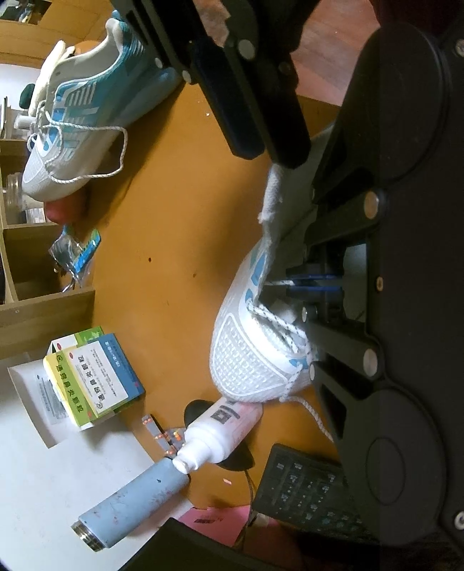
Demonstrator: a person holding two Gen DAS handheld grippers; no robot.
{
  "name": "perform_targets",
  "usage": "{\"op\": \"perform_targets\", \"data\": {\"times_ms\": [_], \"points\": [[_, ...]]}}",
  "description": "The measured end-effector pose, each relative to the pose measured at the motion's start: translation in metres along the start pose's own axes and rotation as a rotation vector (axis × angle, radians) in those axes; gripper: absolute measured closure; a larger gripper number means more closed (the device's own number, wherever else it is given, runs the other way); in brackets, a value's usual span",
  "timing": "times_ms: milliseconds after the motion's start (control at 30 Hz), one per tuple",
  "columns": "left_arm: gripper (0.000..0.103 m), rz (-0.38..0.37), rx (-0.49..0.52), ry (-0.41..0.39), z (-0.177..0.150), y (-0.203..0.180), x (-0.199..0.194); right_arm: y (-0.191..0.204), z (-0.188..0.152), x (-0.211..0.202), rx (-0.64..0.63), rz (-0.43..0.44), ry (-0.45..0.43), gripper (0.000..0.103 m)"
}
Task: Lace up shoes with both hands
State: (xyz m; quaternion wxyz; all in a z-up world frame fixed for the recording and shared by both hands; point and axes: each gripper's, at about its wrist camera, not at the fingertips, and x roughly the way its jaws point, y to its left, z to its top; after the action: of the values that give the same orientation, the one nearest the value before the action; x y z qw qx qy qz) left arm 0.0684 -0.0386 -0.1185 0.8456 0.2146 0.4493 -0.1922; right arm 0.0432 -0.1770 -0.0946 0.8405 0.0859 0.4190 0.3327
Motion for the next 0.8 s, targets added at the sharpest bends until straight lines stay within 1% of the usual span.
{"op": "perform_targets", "data": {"times_ms": [267,333,400,733,800], "points": [[0.102,-0.007,0.021,0.006,-0.0024,-0.0022,-0.0013,0.0006,0.0003,0.0006,-0.005,-0.003,0.001,0.082],[0.102,-0.005,0.02,0.004,-0.0025,-0.002,-0.0014,-0.0003,0.0006,0.0006,-0.007,-0.003,0.002,0.082],[0.102,-0.005,0.015,0.003,-0.0016,-0.0016,-0.001,0.0074,-0.0023,0.0019,0.0,-0.014,-0.004,0.082],[0.102,-0.004,0.007,-0.004,0.0001,-0.0007,-0.0004,0.0064,-0.0019,-0.0001,-0.004,-0.016,0.0,0.082],[0.102,-0.008,0.01,0.005,-0.0001,-0.0006,0.0008,0.0062,-0.0019,-0.0001,-0.005,-0.017,0.0,0.082]]}}
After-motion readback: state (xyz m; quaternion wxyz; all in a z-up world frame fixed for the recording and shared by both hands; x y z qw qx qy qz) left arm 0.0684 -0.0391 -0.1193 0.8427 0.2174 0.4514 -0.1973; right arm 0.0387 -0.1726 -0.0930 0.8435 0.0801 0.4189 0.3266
